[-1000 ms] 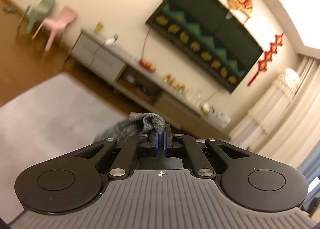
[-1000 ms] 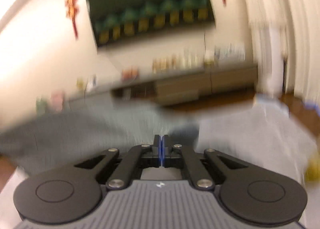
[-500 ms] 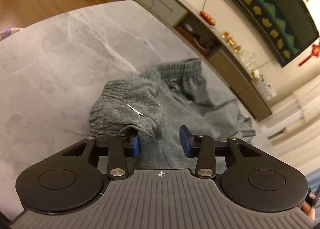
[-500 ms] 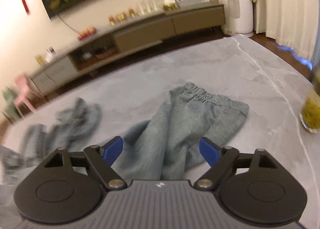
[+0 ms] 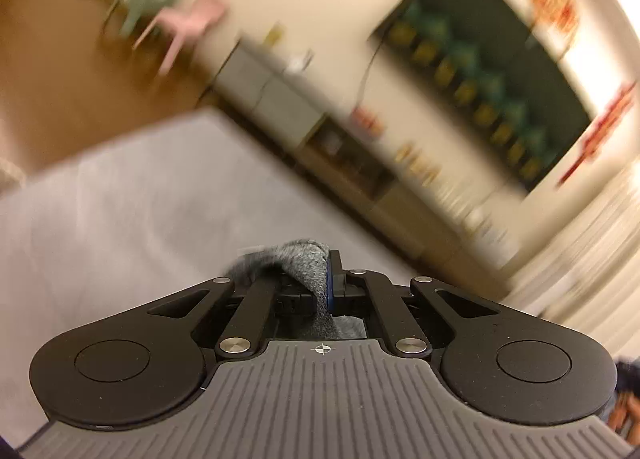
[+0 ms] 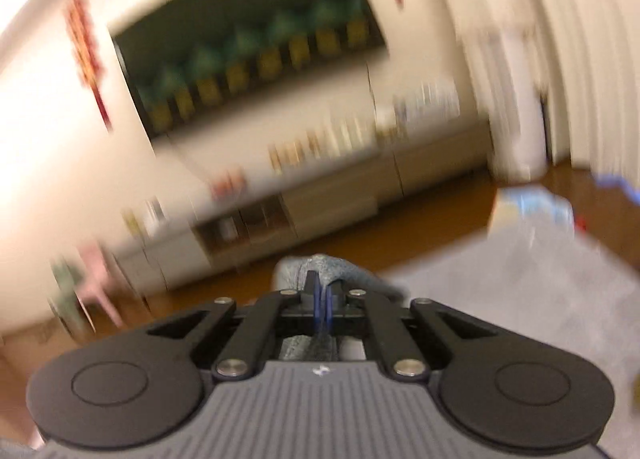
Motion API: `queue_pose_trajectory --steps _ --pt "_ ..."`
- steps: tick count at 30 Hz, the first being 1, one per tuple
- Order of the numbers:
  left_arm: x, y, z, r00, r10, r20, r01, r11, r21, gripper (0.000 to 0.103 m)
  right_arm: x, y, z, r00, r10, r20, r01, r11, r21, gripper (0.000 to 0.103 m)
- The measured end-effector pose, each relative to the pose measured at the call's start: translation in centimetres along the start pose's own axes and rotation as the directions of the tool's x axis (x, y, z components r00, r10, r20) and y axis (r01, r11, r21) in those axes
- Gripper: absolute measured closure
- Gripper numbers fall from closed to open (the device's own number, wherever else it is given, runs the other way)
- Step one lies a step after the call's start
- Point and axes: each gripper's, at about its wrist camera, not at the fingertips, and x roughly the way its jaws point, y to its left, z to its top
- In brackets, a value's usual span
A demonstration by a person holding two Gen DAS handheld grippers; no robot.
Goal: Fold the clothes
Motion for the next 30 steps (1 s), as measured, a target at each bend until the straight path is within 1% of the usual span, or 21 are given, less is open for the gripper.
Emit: queue_pose_trajectory --steps 2,4,5,6,7,8,9,11,12,14,15,18,20,22,24,25,26,27,28,29,30 --pt "-1.6 0.8 -0.5 1.0 -0.001 -0.031 0.0 1.0 -0.011 0.103 -5.2 -1.2 0.8 0.999 0.008 0.045 -0.008 1.0 0.004 0.1" --pt "-3.2 1.7 -1.1 0.998 -0.001 -0.062 0.0 1.0 -0.022 0.103 -8.5 -3.5 -1.3 0.999 -0.027 -0.017 0.026 0.999 -0.023 0.1" --pt "-4.0 2.1 -1.3 0.997 -0.002 -0.077 0.0 1.0 -0.027 0.103 -8.3 -4.9 -3.2 0.994 -0.064 -0.094 0.061 0.998 -0.036 0.099" --pt "-4.8 2.5 -1.6 0.996 -0.003 -0.093 0.0 0.999 -0.032 0.103 -8.2 -6.4 -5.2 0.98 -0.101 -0.169 0.094 0.994 -0.052 0.098" --pt "-5.6 3.0 -1.9 0.994 -0.003 -0.108 -0.001 0.999 -0.038 0.103 -8.1 -7.9 -7.1 0.96 -0.138 -0.243 0.125 0.99 -0.069 0.089" --pt "-6.4 3.4 -2.1 0.992 -0.004 -0.124 -0.001 0.999 -0.043 0.1 -7.9 -9.4 -9.1 0.933 -0.177 -0.314 0.156 0.983 -0.091 0.081" --pt "-6.9 4.0 -2.5 0.99 0.011 -0.143 -0.02 0.998 -0.061 0.098 -7.4 -10.7 -11.1 0.894 -0.242 -0.378 0.206 0.969 -0.135 0.074" --pt "-7.7 4.7 -3.1 0.989 0.045 -0.144 -0.057 0.995 -0.081 0.096 -7.8 -11.7 -13.2 0.867 -0.334 -0.371 0.278 0.94 -0.195 0.057" --pt "-8.2 4.9 -3.3 0.989 0.056 -0.137 -0.068 0.994 -0.083 0.092 -8.5 -11.9 -13.4 0.874 -0.341 -0.346 0.289 0.938 -0.193 0.052" --pt "-9.3 4.3 -3.1 0.993 0.07 -0.096 -0.076 0.995 -0.062 0.084 -9.8 -11.8 -12.8 0.905 -0.305 -0.297 0.27 0.951 -0.154 0.035" --pt "-9.7 3.6 -2.7 0.995 0.071 -0.071 -0.074 0.996 -0.041 0.08 -9.3 -11.6 -12.4 0.912 -0.299 -0.281 0.262 0.951 -0.161 0.033" --pt "-9.1 1.0 -2.3 0.997 0.064 -0.039 -0.063 0.998 0.027 0.078 -6.9 -11.0 -11.3 0.92 -0.301 -0.251 0.252 0.945 -0.209 0.032" --pt "-8.1 -0.9 -2.2 0.998 0.06 -0.029 -0.058 0.996 0.07 0.077 -4.6 -10.2 -11.5 0.922 -0.285 -0.263 0.225 0.945 -0.238 0.032" --pt "-7.1 -2.2 -2.3 0.998 0.057 -0.038 -0.053 0.994 0.1 0.077 -2.3 -9.3 -12.6 0.913 -0.257 -0.316 0.167 0.944 -0.285 0.032" --pt "-6.9 -3.1 -2.3 0.998 0.052 -0.025 -0.049 0.991 0.125 0.075 0.0 -9.2 -13.8 0.895 -0.253 -0.367 0.13 0.936 -0.328 0.032" --pt "-7.0 -3.5 -2.2 0.998 0.055 -0.01 -0.053 0.988 0.144 0.071 1.1 -9.3 -14.5 0.884 -0.261 -0.389 0.119 0.929 -0.351 0.032" --pt "-7.2 -3.9 -2.1 0.998 0.061 0.012 -0.062 0.983 0.172 0.063 1.8 -9.4 -15.0 0.872 -0.281 -0.4 0.124 0.919 -0.375 0.033" --pt "-7.7 -3.9 -1.9 0.997 0.071 0.034 -0.077 0.977 0.197 0.058 2.8 -9.9 -15.6 0.854 -0.311 -0.417 0.133 0.906 -0.402 0.035" --pt "-8.1 -3.8 -1.7 0.995 0.086 0.052 -0.095 0.972 0.216 0.057 3.3 -10.6 -15.8 0.831 -0.335 -0.445 0.144 0.901 -0.409 0.047" --pt "-8.4 -3.6 -1.4 0.993 0.096 0.067 -0.109 0.968 0.228 0.055 3.9 -11.2 -16.1 0.807 -0.358 -0.47 0.155 0.896 -0.417 0.068" --pt "-8.7 -3.2 -0.9 0.992 0.101 0.079 -0.117 0.965 0.236 0.049 3.8 -11.9 -15.9 0.799 -0.376 -0.47 0.182 0.895 -0.407 0.069"
